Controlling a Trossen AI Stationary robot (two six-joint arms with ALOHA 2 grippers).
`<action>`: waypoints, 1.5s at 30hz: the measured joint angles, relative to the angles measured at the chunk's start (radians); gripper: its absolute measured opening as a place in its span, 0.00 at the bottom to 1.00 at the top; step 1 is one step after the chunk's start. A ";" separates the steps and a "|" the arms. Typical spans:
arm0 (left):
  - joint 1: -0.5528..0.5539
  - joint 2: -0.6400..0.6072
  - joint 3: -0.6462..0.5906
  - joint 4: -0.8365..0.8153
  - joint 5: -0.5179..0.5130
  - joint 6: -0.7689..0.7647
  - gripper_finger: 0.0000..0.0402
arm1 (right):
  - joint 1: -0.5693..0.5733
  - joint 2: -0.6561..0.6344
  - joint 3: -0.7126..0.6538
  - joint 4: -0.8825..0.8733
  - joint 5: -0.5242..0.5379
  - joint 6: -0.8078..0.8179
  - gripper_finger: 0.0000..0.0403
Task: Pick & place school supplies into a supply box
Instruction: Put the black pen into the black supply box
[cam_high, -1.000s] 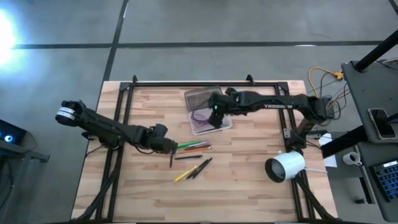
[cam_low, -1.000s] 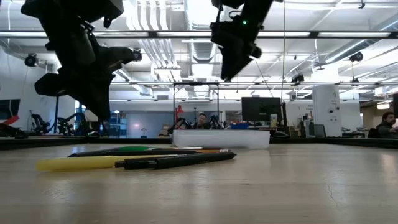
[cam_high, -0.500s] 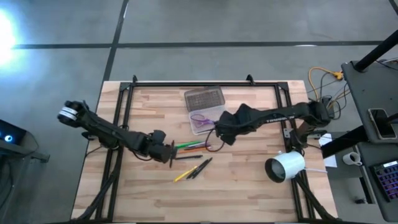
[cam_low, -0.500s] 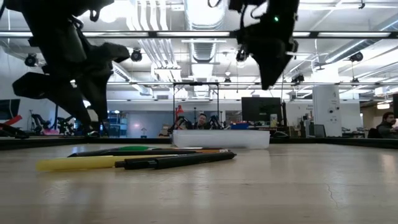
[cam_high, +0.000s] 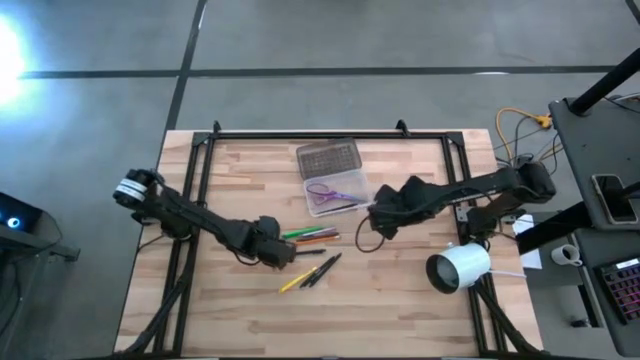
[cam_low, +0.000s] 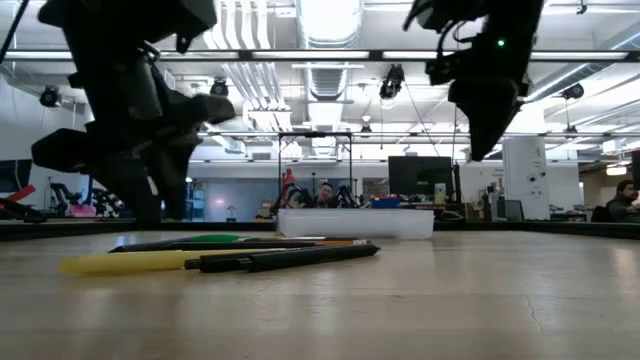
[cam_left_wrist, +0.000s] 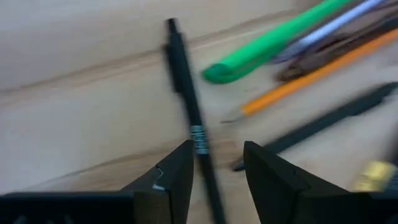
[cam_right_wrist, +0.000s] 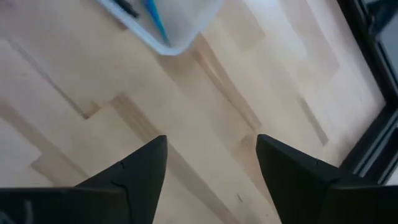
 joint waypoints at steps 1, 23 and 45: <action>0.000 0.031 0.025 -0.045 0.000 0.004 0.30 | 0.000 -0.020 -0.016 0.009 0.000 0.021 0.59; 0.043 0.116 0.013 -0.038 0.048 0.045 0.20 | 0.005 -0.170 -0.113 0.087 0.009 0.149 0.58; 0.193 -0.007 0.308 -0.050 -0.041 1.070 0.03 | 0.212 -0.257 -0.096 0.105 0.127 0.092 0.55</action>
